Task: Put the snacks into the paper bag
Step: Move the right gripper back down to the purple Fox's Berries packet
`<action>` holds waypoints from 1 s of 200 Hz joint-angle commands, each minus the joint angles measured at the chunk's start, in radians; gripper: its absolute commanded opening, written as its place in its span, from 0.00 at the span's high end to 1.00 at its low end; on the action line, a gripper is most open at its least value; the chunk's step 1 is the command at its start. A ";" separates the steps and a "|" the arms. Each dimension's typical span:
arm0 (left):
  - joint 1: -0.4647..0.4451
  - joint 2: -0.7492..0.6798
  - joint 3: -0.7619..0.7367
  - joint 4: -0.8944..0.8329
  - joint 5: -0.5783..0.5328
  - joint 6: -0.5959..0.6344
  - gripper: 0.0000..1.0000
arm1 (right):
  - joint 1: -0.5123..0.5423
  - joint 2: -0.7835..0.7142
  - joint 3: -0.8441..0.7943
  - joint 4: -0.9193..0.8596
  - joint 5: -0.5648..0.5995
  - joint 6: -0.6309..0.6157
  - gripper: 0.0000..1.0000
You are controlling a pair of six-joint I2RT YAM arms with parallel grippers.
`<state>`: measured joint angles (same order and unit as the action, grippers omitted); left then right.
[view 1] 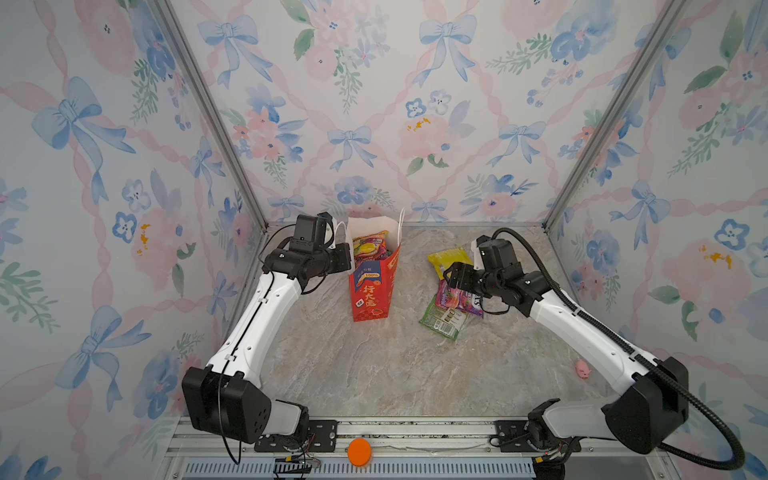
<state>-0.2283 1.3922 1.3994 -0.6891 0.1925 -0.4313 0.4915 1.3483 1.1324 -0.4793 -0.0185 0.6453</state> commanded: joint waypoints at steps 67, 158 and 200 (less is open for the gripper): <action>0.001 0.008 -0.010 -0.045 0.016 -0.006 1.00 | -0.054 -0.121 -0.380 0.186 0.057 0.356 0.08; 0.000 0.002 -0.013 -0.045 0.015 -0.006 1.00 | -0.114 -0.044 -0.470 0.340 -0.018 0.452 0.08; 0.000 0.005 -0.010 -0.044 0.017 -0.007 1.00 | -0.128 0.023 -0.469 0.429 -0.041 0.482 0.09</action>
<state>-0.2283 1.3922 1.3994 -0.6891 0.1928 -0.4313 0.3786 1.3327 0.6716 -0.1257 -0.0353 1.0946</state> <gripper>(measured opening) 0.048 0.911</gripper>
